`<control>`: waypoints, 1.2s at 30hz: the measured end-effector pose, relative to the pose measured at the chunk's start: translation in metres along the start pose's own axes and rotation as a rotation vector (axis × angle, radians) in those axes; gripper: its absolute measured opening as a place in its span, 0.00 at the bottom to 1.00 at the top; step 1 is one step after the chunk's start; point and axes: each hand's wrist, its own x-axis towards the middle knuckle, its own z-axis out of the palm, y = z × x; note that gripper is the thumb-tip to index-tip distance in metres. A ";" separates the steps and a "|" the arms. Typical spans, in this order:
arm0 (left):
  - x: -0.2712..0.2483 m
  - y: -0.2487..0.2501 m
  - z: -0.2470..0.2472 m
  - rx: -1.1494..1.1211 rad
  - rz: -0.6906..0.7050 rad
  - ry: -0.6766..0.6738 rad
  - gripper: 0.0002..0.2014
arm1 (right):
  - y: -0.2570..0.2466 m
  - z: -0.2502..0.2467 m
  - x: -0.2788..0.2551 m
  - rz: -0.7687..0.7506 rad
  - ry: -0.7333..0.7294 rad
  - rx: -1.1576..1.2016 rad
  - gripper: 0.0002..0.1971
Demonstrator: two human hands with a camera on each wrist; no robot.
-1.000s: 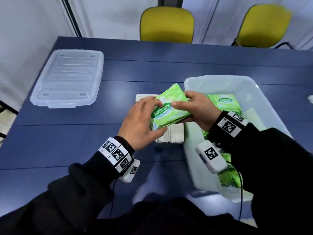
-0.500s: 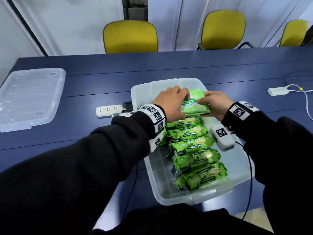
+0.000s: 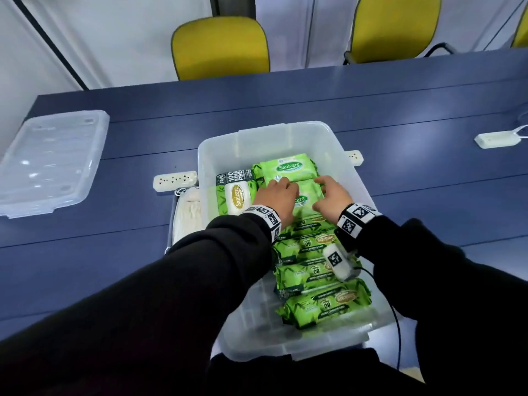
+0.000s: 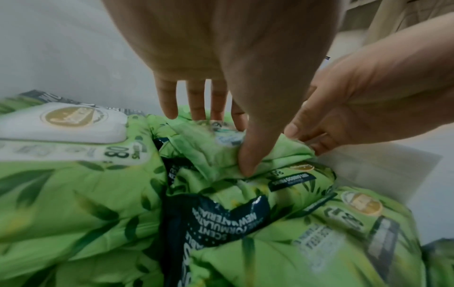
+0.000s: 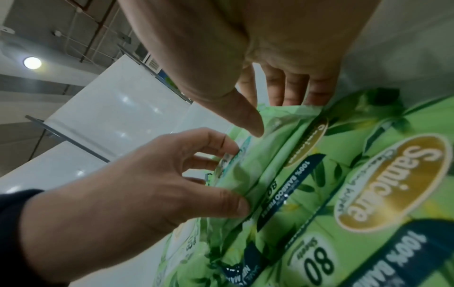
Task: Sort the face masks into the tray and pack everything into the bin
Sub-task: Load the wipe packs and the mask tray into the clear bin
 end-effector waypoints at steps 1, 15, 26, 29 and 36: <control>0.001 0.000 0.000 0.019 0.003 0.022 0.28 | 0.001 0.001 0.002 -0.020 0.021 -0.011 0.36; 0.010 -0.008 0.016 -0.014 -0.096 -0.166 0.53 | -0.028 0.018 0.018 -0.309 -0.139 -0.427 0.38; -0.036 -0.111 -0.120 -0.604 -0.133 0.433 0.14 | -0.036 0.009 0.006 -0.341 0.021 0.006 0.27; -0.076 -0.186 -0.109 -0.744 -0.505 0.554 0.11 | -0.053 0.018 -0.017 -0.344 0.005 0.177 0.21; -0.138 -0.246 0.005 -0.618 -0.770 -0.061 0.13 | -0.093 0.061 -0.059 -0.314 -0.222 0.395 0.17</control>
